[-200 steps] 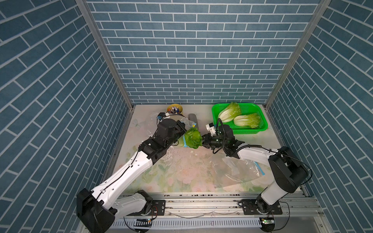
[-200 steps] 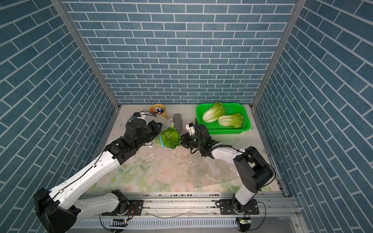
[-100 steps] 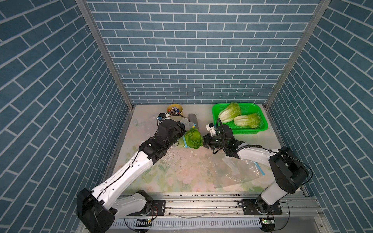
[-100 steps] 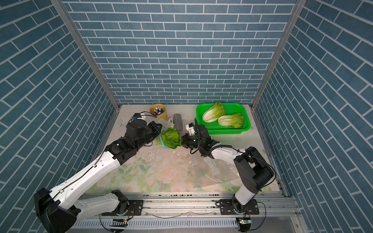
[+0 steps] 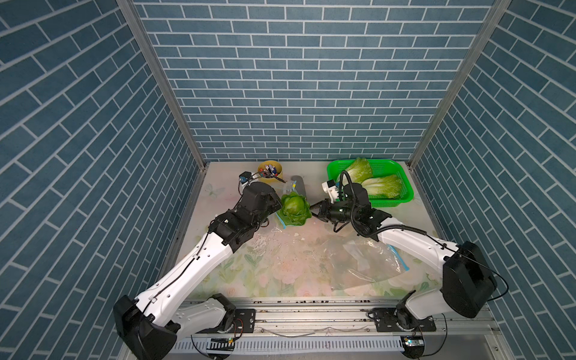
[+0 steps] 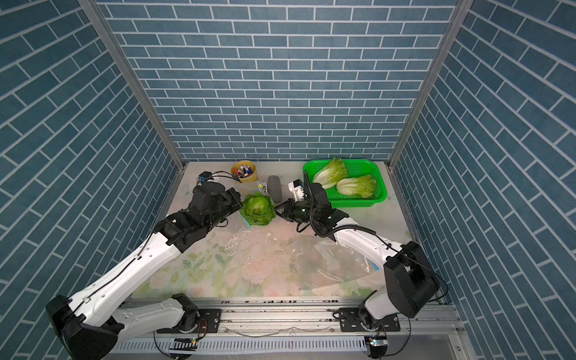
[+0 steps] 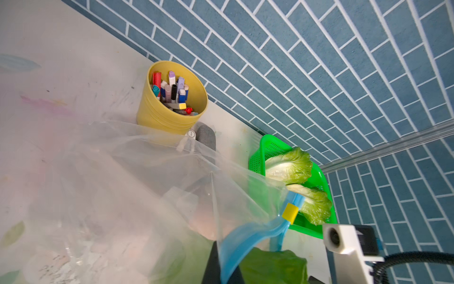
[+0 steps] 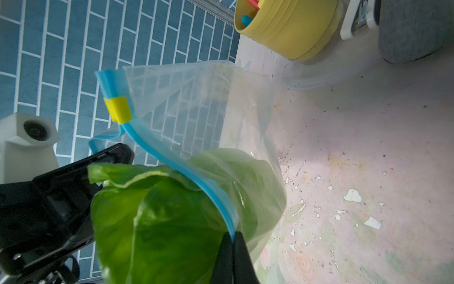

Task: Put the chinese cabbages into a zipper bag and zip it
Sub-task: Adjust the zipper food storage bag at the center of the board.

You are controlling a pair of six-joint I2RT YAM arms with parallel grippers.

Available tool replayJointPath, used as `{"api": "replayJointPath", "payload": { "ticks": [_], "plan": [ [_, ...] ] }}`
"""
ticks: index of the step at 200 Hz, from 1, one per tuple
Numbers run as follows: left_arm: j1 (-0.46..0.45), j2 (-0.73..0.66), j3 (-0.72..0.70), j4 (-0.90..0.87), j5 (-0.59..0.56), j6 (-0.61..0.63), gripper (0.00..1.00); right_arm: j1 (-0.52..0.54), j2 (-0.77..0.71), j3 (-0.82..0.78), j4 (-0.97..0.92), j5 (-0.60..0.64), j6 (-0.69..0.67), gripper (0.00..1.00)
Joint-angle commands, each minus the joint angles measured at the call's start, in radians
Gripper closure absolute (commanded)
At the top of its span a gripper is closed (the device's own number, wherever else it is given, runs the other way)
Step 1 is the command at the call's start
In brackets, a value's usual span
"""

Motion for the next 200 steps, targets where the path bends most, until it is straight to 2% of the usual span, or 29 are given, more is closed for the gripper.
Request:
{"api": "replayJointPath", "payload": {
  "ticks": [1,53,108,171,200],
  "plan": [
    [-0.001,0.002,0.071,-0.096,-0.043,0.096,1.0,0.005,-0.041,0.055,-0.087,0.001,-0.048,1.0],
    [0.0,0.035,0.18,-0.217,-0.101,0.197,1.0,0.005,-0.074,0.135,-0.205,-0.01,-0.07,1.0],
    [0.0,0.126,0.306,-0.344,-0.107,0.282,1.0,0.007,-0.078,0.22,-0.218,-0.042,-0.058,1.0],
    [0.007,0.215,0.42,-0.429,-0.177,0.338,1.0,0.008,-0.048,0.315,-0.238,-0.045,-0.077,1.0],
    [0.003,0.191,0.43,-0.388,-0.099,0.335,1.0,0.007,-0.039,0.365,-0.29,-0.018,-0.101,1.0]
  ]
}}
